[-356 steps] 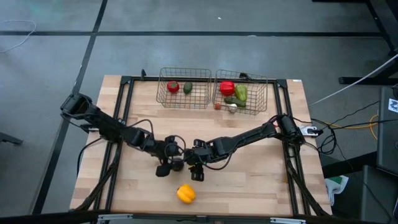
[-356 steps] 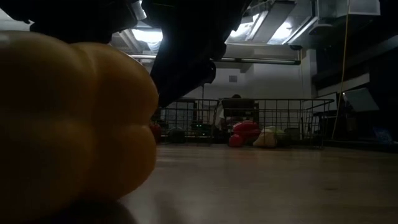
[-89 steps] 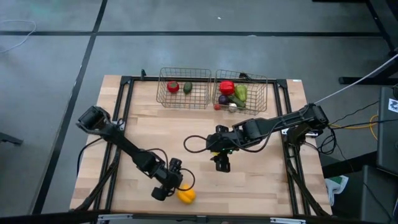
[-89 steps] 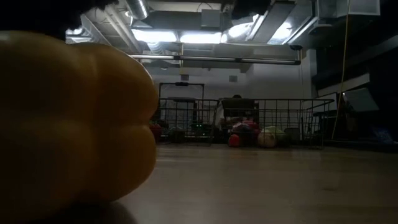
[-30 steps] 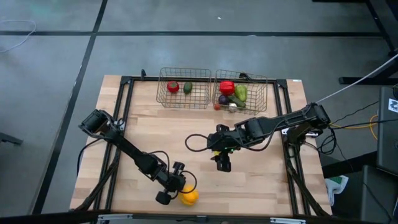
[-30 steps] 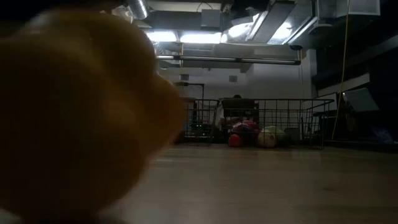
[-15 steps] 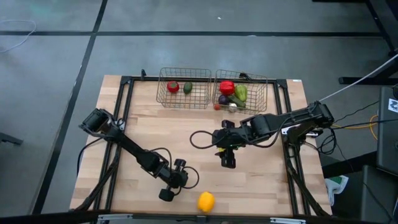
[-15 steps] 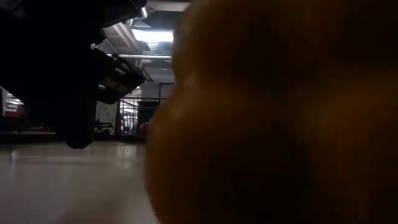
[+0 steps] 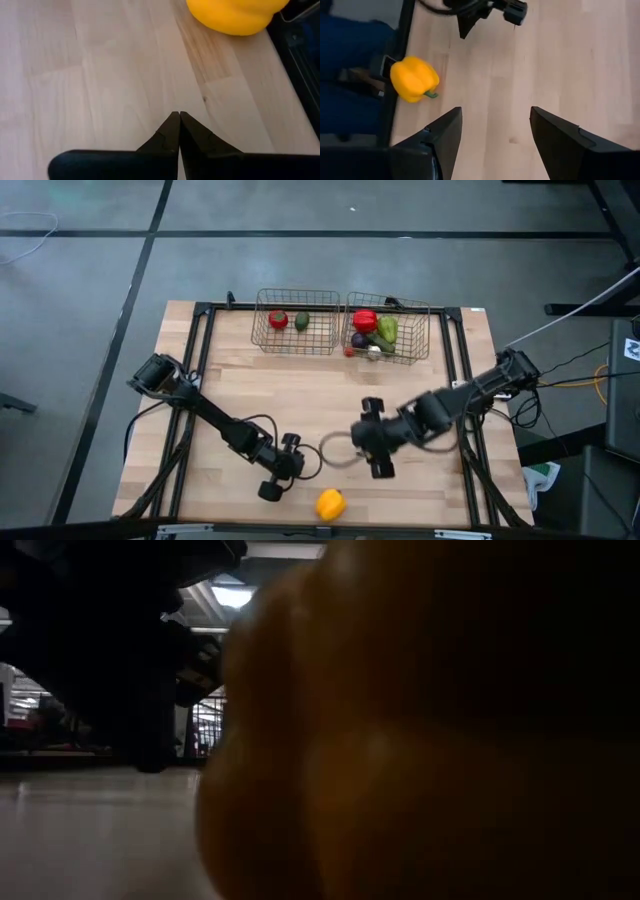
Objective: Sort produce into baskets
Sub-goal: Put the yellow bell pepper into the right gold wire basket
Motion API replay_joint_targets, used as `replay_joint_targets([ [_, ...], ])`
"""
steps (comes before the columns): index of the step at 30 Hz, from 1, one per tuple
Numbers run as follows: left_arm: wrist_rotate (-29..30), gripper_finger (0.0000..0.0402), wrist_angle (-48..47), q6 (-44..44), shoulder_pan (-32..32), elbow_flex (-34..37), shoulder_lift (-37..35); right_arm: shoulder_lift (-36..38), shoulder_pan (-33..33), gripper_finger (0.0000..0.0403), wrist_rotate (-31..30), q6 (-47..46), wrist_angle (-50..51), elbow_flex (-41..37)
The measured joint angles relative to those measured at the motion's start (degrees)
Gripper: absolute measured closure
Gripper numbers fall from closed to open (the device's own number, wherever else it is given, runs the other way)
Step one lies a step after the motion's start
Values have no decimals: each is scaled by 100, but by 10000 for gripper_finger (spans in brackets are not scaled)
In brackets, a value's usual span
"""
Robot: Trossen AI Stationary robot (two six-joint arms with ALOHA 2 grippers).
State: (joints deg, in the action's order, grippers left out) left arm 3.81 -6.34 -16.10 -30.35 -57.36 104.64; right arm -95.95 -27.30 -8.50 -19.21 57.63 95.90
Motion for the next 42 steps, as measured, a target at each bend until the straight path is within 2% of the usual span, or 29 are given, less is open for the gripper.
replay_joint_targets([
  [3,-2,400,23,-2,47,0,-2,-107,-337,169,-474,0,112,1],
  [6,0,386,145,-105,89,2,-2,-276,-567,169,-689,1,184,2],
  [13,-18,300,1244,-155,113,0,-2,-856,-779,169,-588,127,641,0],
  [18,-35,272,1729,-389,-11,2,-2,-1177,-884,169,-390,639,419,0],
  [22,-37,269,2071,-595,-196,2,-2,-1384,-880,169,-314,1043,98,-15],
  [27,-11,277,2552,-833,-427,1,-2,-1424,-855,169,57,1419,-1195,-750],
  [33,567,298,2684,-1370,-635,0,-4,-1424,-789,169,60,1471,-2343,-1525],
  [42,836,329,3049,-1422,-874,-1,72,-1424,-792,169,125,1554,-3633,-2279],
])
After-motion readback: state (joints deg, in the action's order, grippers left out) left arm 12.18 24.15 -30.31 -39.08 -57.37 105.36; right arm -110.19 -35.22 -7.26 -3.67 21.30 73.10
